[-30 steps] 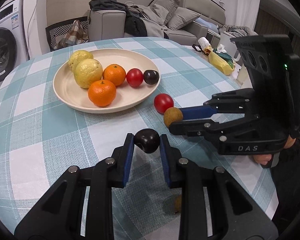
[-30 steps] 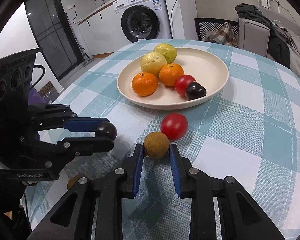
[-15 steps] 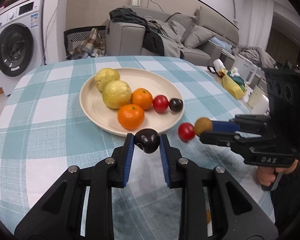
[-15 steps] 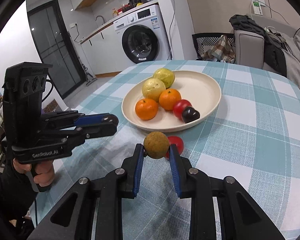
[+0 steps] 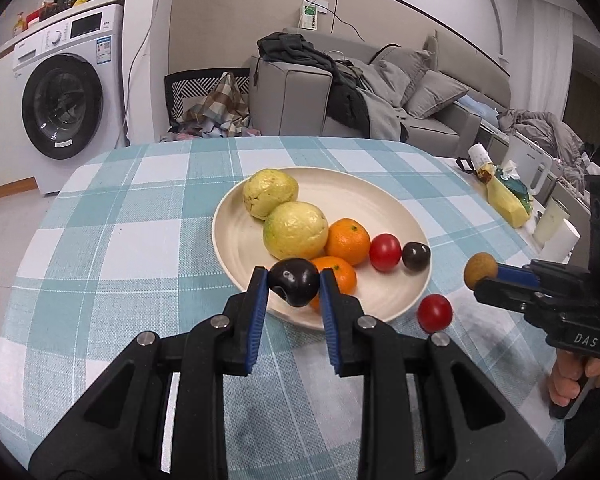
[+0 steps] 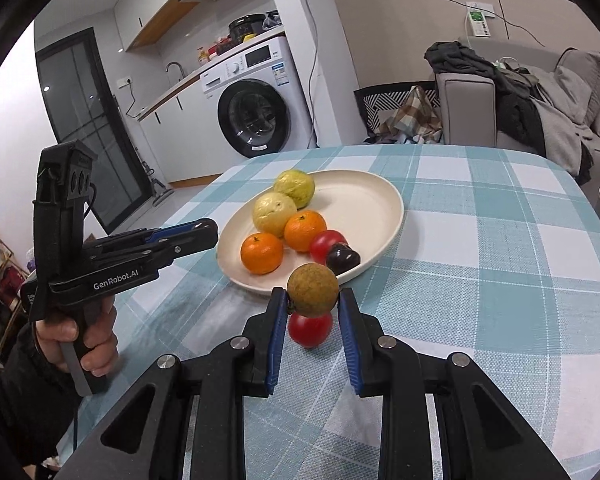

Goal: Organize fruits
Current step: 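Carry the brown fruit with right gripper while left gripper carries the plum toward the plate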

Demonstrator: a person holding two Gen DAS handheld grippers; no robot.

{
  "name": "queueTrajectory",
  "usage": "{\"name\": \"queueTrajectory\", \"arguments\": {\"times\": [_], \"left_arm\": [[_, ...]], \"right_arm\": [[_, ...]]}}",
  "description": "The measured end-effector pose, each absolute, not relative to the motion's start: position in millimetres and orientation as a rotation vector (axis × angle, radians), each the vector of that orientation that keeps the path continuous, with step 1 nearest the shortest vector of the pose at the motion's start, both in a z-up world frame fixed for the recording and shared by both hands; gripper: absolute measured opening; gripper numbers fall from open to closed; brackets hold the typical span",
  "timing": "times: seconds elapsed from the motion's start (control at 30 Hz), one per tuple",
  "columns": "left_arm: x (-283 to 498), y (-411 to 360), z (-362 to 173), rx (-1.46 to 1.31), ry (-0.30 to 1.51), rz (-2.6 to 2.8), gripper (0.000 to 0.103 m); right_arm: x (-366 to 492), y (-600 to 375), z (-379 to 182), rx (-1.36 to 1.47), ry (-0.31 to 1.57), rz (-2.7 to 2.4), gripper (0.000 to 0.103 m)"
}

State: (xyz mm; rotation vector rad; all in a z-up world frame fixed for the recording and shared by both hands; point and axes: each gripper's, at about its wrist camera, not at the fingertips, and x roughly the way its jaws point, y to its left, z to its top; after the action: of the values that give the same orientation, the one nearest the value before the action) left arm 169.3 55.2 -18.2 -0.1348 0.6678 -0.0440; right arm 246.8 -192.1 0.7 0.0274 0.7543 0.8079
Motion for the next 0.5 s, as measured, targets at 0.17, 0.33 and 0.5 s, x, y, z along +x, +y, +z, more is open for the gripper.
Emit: {"name": "queueTrajectory", "arguments": {"times": [0.17, 0.33, 0.5], "left_arm": [[185.5, 61.2, -21.3, -0.148, 0.663, -0.038, 0.023], [193.6, 67.8, -24.8, -0.168, 0.664, -0.026, 0.023], [193.1, 69.2, -27.7, -0.162, 0.667, -0.021, 0.023]], "right_arm": [[245.8, -191.8, 1.9, 0.027, 0.736, 0.772, 0.026], [244.4, -186.8, 7.0, 0.022, 0.701, 0.751, 0.026], [248.6, -174.6, 5.7, 0.014, 0.71, 0.76, 0.026]]}}
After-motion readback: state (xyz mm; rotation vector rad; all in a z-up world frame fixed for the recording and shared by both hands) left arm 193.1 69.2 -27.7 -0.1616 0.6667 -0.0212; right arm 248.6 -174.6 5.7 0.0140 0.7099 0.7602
